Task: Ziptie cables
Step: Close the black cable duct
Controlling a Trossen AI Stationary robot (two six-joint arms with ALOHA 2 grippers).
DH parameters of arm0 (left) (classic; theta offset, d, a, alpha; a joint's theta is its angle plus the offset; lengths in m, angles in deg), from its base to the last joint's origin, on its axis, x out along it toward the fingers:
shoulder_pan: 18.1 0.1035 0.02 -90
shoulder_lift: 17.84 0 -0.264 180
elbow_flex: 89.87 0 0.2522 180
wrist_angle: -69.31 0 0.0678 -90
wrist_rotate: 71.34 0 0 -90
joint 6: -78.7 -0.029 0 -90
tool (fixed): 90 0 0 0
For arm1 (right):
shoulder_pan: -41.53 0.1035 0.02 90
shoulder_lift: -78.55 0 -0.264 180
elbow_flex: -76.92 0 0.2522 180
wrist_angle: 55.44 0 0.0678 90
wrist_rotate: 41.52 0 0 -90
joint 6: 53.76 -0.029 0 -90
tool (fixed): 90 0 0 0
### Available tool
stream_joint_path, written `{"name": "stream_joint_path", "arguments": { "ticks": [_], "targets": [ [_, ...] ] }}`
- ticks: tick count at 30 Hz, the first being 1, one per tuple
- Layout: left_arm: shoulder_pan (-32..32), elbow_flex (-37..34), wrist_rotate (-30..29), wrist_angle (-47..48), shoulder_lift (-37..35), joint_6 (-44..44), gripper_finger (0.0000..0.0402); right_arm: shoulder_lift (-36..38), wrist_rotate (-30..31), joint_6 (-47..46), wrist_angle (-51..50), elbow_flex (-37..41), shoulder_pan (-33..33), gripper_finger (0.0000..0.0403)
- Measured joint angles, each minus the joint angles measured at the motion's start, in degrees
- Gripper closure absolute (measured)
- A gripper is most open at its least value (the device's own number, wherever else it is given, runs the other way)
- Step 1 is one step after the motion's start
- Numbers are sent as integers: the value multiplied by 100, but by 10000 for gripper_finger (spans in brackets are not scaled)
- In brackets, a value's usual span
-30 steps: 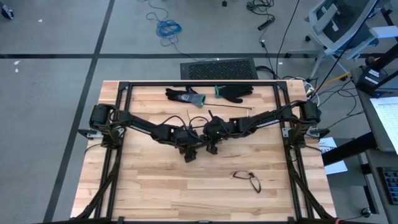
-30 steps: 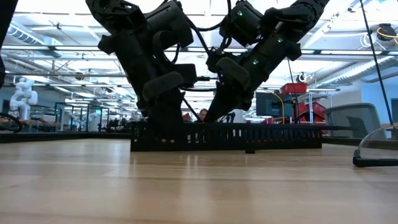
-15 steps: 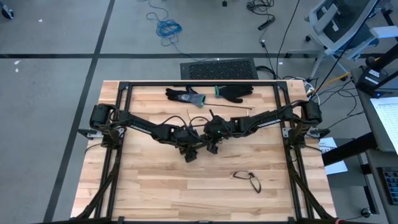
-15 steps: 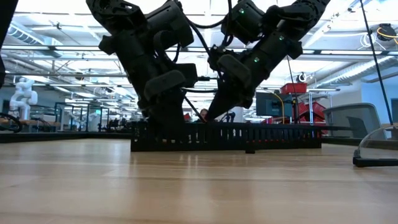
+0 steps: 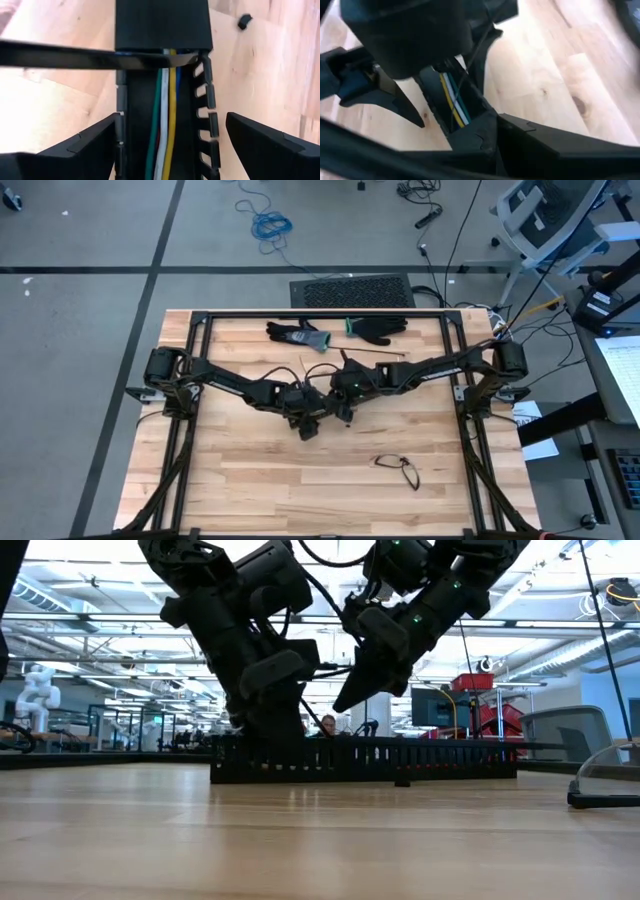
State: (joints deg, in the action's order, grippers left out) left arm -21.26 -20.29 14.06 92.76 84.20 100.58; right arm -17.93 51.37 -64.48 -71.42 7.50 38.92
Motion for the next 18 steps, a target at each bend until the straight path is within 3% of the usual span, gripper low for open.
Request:
{"name": "stream_joint_path", "arguments": {
  "ticks": [8,18],
  "targets": [
    [0,-4,-549,-524,2,29,52,37,12,62,-503,0,-45,403],
    [-2,-4,-930,-500,9,-51,61,37,9,241,-618,-4,-45,403]
  ]
}}
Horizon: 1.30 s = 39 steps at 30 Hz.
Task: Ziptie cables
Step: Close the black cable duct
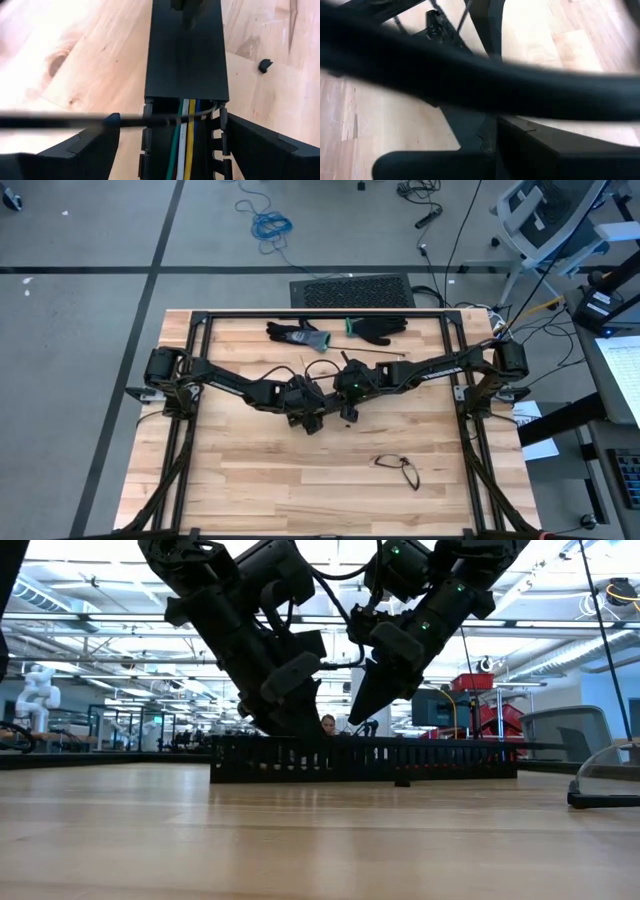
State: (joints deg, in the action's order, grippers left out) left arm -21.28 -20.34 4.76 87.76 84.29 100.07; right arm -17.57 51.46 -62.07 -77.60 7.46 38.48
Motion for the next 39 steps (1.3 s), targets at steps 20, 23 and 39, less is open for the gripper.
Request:
{"name": "stream_joint_path", "arguments": {
  "ticks": [20,23,39],
  "targets": [
    [0,0,-23,-31,0,-695,163,0,-4,-51,3,-2,2,403],
    [0,0,-21,-31,0,-695,166,2,-4,-54,55,-2,1,403],
    [-2,0,-15,-28,0,-682,167,737,605,-755,-1443,-7,4,403]
  ]
}}
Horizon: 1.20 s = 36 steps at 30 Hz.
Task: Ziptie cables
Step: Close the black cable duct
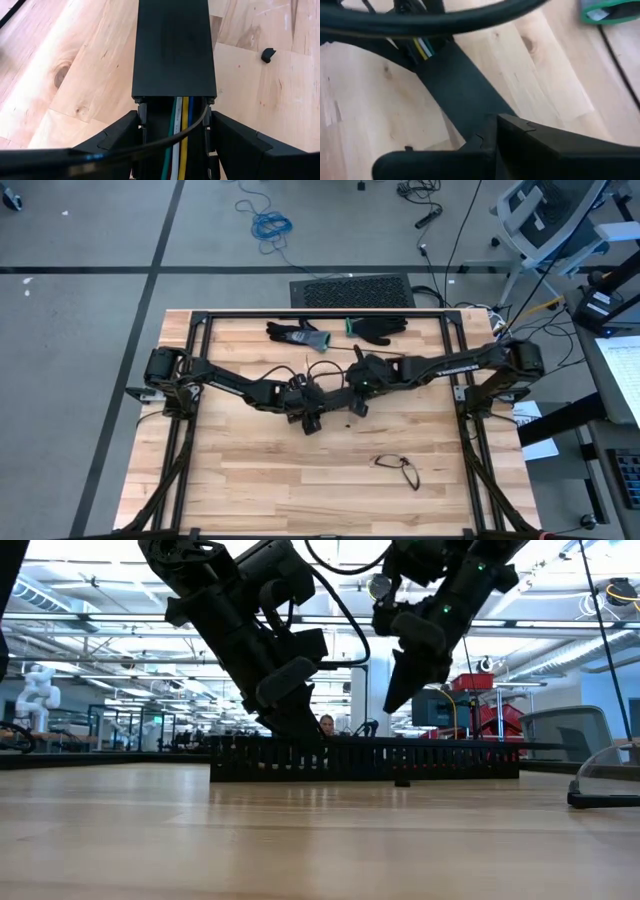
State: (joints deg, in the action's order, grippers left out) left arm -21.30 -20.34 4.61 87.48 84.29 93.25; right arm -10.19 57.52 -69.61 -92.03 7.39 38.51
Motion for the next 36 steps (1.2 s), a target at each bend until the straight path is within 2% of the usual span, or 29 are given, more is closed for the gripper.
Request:
{"name": "stream_joint_path", "arguments": {
  "ticks": [16,19,25,36],
  "targets": [
    [0,0,-2,3,0,7,167,-696,-159,22,421,2,29,403],
    [0,-4,-15,26,0,11,167,-1067,-157,24,864,-30,40,403],
    [-4,-4,19,53,-2,15,167,-1740,-634,-63,2159,-50,69,403],
    [-152,7,10,323,-20,59,167,-2062,-845,-310,3069,-22,93,403]
  ]
}}
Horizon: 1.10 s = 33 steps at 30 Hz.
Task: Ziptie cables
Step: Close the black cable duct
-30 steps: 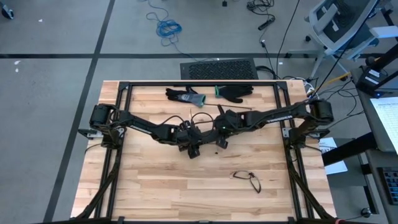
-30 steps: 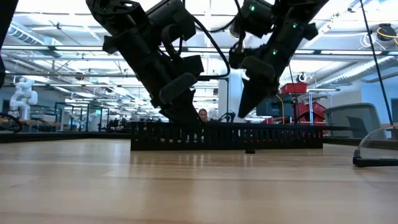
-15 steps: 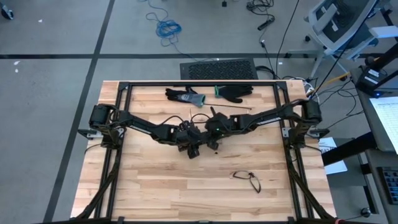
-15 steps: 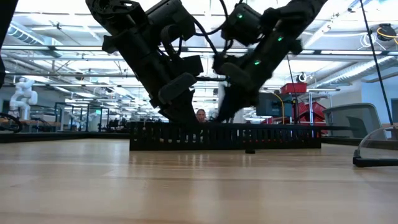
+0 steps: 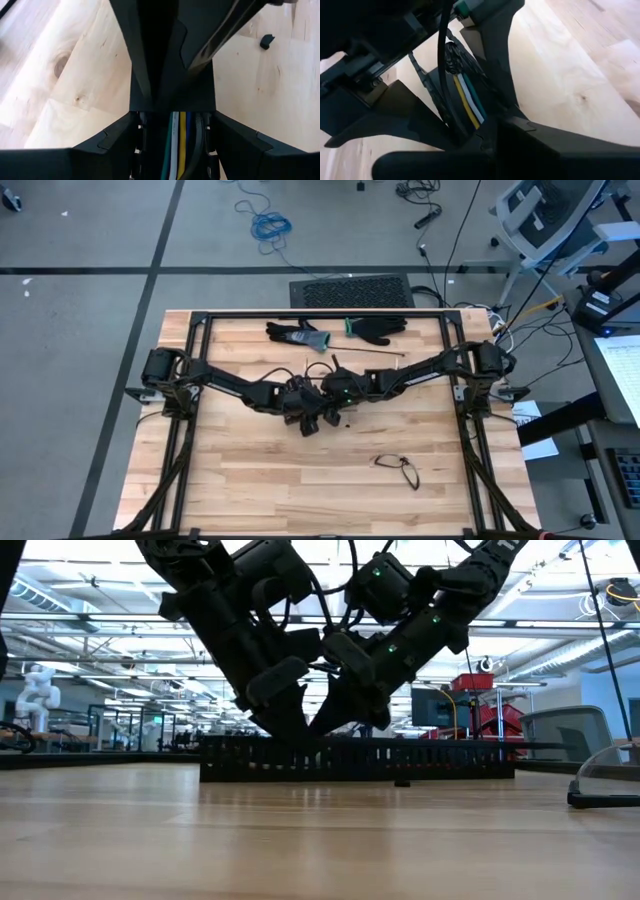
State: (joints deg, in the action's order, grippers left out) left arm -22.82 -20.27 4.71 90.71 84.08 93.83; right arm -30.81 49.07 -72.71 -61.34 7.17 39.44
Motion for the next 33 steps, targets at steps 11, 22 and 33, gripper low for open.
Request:
{"name": "stream_joint_path", "arguments": {
  "ticks": [11,22,33],
  "targets": [
    [-165,7,73,773,-257,535,167,-9,10,-29,51,0,27,403],
    [-174,-17,-250,882,-650,391,167,-9,49,17,55,-2,39,403],
    [-187,-17,-247,820,-650,282,167,-22,51,24,212,18,37,403]
  ]
}}
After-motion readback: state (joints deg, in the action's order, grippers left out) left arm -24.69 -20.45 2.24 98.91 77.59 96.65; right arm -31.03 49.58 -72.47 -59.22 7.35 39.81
